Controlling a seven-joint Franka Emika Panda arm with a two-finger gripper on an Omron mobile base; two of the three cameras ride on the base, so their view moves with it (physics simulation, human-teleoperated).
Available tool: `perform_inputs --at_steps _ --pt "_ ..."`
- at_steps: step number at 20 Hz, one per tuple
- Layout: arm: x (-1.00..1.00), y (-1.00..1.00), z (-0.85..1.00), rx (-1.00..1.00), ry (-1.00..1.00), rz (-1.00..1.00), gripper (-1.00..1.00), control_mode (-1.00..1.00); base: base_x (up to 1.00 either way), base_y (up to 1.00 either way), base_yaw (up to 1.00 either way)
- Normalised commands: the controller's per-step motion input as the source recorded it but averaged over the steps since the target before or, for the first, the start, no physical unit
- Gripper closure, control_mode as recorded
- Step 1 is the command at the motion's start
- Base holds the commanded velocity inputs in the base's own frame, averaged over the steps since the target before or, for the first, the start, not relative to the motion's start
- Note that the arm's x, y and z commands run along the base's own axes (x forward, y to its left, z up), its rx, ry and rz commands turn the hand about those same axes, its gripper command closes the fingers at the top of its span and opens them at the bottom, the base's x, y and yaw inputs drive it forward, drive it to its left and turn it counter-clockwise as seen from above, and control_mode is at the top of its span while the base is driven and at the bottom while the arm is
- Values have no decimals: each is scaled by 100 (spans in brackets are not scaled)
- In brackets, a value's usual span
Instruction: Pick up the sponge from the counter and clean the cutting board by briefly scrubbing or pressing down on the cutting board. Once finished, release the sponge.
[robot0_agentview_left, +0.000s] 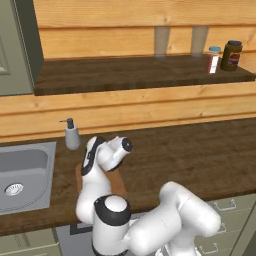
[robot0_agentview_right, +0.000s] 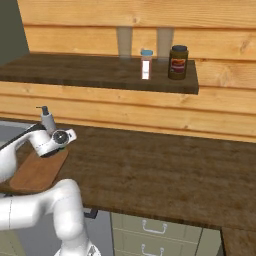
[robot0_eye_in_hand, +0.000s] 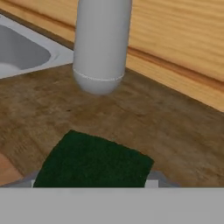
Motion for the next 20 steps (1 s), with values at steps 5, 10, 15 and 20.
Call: perform_inputs --at_steps 5,10,15,20 --pt "-39 -89 25 9 1 -12 100 -100 0 0 0" --pt "-34 -24 89 3 16 -18 100 -100 0 0 0" --pt "-18 -32 95 2 40 -22 100 -100 0 0 0" --pt "-64 -46 25 0 31 -20 100 -100 0 0 0"
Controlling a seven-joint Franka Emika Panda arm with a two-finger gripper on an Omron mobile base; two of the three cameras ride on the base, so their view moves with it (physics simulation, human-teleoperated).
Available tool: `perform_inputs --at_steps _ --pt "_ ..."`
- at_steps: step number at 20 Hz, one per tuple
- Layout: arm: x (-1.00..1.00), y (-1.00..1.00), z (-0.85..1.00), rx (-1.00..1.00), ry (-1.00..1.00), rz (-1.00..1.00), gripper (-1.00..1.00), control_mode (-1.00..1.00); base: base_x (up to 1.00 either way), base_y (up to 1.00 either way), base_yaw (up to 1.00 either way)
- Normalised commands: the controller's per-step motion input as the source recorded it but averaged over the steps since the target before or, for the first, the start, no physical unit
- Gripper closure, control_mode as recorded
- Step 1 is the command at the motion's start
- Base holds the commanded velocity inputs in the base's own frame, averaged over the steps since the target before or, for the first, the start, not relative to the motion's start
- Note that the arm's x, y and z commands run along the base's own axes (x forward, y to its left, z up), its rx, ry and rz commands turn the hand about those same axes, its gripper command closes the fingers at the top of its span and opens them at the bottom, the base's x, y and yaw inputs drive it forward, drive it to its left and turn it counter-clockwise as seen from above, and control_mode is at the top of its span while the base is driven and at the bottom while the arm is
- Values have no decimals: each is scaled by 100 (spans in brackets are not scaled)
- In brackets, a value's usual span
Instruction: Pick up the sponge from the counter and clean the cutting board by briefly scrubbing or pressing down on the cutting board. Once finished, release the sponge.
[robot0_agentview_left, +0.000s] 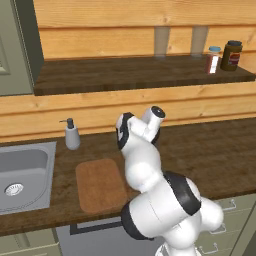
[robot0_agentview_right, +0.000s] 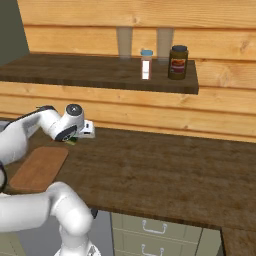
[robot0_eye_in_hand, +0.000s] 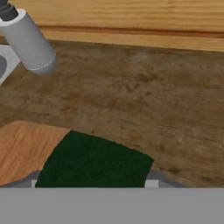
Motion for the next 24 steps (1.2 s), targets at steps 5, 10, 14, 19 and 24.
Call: perform_inputs --at_steps 5,10,14,19,24 --pt "-42 -38 -30 -3 10 -5 100 -100 0 0 0" --pt "0 -12 -68 -13 3 -2 100 -100 0 0 0" --pt "0 -24 -66 -8 11 0 100 -100 0 0 0" --pt "0 -29 -44 0 9 0 100 -100 0 0 0" --pt "0 -7 -34 0 5 0 100 -100 0 0 0"
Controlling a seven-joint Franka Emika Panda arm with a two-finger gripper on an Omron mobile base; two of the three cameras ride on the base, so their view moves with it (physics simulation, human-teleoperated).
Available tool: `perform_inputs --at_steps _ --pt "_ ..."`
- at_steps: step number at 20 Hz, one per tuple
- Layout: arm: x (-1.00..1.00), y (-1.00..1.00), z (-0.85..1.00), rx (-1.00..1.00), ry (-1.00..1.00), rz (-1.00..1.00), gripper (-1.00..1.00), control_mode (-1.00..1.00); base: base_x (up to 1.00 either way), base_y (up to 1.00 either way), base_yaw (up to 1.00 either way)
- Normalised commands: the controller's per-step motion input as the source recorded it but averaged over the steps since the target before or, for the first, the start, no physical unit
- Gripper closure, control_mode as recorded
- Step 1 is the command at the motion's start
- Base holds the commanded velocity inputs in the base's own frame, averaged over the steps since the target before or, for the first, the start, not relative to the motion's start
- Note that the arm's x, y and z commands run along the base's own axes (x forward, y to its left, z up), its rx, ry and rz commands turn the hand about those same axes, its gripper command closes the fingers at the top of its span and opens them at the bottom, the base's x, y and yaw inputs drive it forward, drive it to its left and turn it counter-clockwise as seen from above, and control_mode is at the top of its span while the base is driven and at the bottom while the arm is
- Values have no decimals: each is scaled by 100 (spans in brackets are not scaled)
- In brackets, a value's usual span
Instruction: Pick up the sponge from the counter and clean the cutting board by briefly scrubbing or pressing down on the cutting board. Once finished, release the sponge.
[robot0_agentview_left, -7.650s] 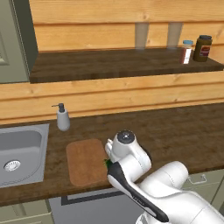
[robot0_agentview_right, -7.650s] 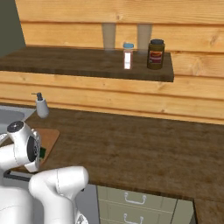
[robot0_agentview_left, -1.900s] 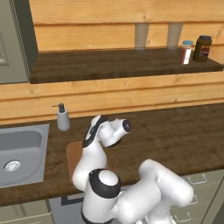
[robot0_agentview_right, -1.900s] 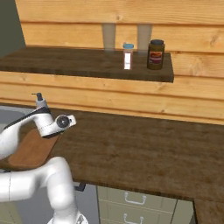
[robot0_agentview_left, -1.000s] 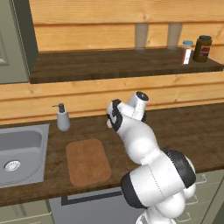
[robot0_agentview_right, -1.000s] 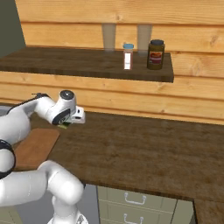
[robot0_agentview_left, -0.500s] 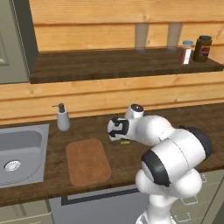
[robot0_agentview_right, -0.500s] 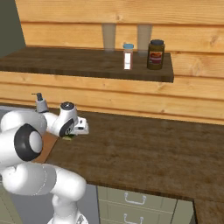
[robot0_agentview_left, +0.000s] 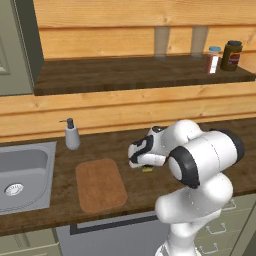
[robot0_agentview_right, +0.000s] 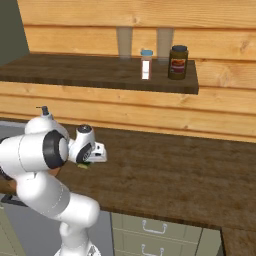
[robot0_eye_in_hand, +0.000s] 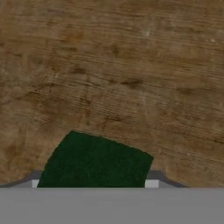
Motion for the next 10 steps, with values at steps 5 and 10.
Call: perform_inputs --at_steps 5,10 --pt "1 -3 -28 0 3 -1 -100 -100 0 0 0" --pt "0 -1 0 0 1 0 -100 -100 0 0 0"
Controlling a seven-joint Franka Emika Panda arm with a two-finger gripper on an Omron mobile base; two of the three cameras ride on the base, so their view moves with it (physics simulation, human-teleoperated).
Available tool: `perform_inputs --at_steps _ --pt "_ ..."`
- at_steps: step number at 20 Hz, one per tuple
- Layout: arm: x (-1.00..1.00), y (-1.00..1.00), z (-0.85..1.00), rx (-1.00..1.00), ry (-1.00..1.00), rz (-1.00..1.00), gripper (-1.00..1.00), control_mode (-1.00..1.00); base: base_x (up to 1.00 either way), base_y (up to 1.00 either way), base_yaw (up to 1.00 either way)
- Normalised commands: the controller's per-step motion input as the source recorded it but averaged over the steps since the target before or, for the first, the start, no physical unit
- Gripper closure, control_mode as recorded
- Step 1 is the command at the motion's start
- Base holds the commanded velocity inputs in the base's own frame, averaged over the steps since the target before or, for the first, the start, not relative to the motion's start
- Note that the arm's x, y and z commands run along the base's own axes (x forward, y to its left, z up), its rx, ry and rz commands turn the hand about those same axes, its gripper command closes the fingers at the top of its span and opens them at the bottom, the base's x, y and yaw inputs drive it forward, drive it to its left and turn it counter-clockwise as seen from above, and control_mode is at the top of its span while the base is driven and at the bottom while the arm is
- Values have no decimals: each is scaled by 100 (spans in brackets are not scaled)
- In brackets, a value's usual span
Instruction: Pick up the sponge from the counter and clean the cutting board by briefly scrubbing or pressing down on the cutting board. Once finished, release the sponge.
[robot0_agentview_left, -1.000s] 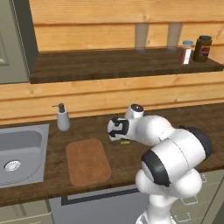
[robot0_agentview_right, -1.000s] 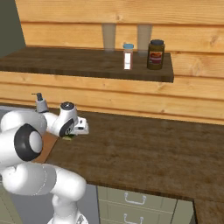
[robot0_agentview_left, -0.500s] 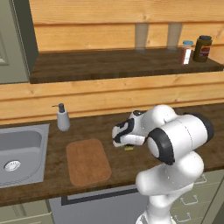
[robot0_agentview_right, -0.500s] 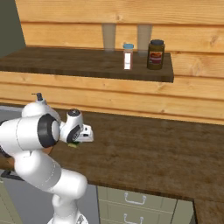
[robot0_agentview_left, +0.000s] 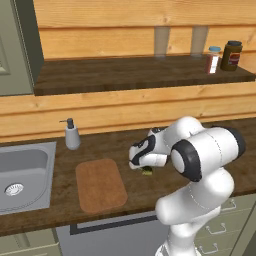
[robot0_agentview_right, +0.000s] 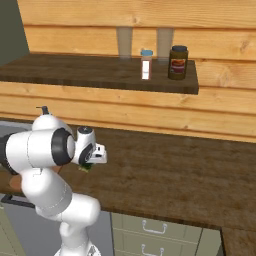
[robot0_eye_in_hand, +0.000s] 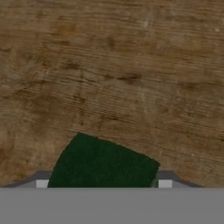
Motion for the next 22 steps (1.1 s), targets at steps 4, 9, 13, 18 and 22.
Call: perform_inputs --at_steps 4,9,13,18,22 --pt "0 0 1 0 0 0 -100 -100 0 0 0" --pt "-43 0 73 0 -13 0 -100 -100 0 0 0" --pt "-76 0 100 1 -29 0 -100 -100 0 0 0" --pt "-71 0 100 1 -26 0 -100 -100 0 0 0" --pt "-56 0 100 4 -18 0 -100 -100 0 0 0"
